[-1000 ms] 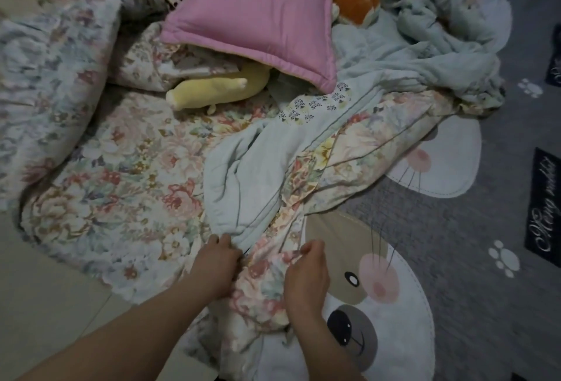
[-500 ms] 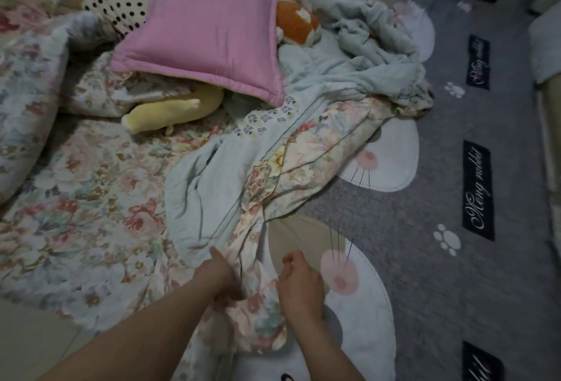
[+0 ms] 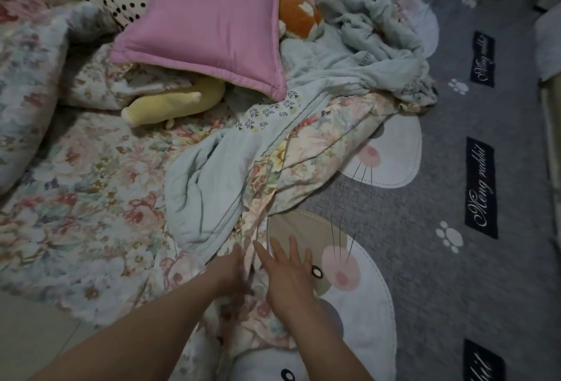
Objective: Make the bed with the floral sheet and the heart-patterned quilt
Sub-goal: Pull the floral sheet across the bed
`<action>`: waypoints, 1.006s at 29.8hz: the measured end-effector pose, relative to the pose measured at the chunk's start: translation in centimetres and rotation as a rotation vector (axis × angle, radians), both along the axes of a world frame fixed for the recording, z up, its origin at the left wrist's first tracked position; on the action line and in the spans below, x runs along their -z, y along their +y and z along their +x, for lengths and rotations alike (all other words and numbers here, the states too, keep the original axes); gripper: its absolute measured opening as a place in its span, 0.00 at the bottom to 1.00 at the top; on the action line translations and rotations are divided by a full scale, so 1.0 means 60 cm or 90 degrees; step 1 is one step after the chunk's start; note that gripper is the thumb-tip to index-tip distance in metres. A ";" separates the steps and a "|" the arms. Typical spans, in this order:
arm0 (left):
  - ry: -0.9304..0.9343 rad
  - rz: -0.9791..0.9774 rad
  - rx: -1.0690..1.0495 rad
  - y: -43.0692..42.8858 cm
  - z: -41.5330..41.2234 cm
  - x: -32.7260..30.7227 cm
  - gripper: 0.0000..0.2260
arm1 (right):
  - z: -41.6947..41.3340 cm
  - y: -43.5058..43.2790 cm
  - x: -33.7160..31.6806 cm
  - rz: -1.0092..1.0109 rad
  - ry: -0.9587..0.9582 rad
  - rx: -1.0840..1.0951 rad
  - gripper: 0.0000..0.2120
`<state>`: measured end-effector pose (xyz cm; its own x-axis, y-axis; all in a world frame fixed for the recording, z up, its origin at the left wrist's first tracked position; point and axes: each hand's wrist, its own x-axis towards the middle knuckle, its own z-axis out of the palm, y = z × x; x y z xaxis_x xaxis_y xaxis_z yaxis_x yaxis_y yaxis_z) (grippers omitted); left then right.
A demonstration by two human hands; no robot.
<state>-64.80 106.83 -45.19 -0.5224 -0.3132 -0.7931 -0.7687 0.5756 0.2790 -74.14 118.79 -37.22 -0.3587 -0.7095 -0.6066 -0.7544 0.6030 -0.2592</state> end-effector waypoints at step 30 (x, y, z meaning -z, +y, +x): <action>0.400 -0.277 0.143 -0.093 -0.320 -0.263 0.10 | -0.086 0.221 -0.178 -0.057 0.061 0.307 0.28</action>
<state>-84.02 101.26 -29.39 -0.9188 -0.3609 -0.1600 -0.3945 0.8553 0.3361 -79.32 132.07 -26.55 -0.7101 -0.4967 -0.4990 -0.4175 0.8678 -0.2696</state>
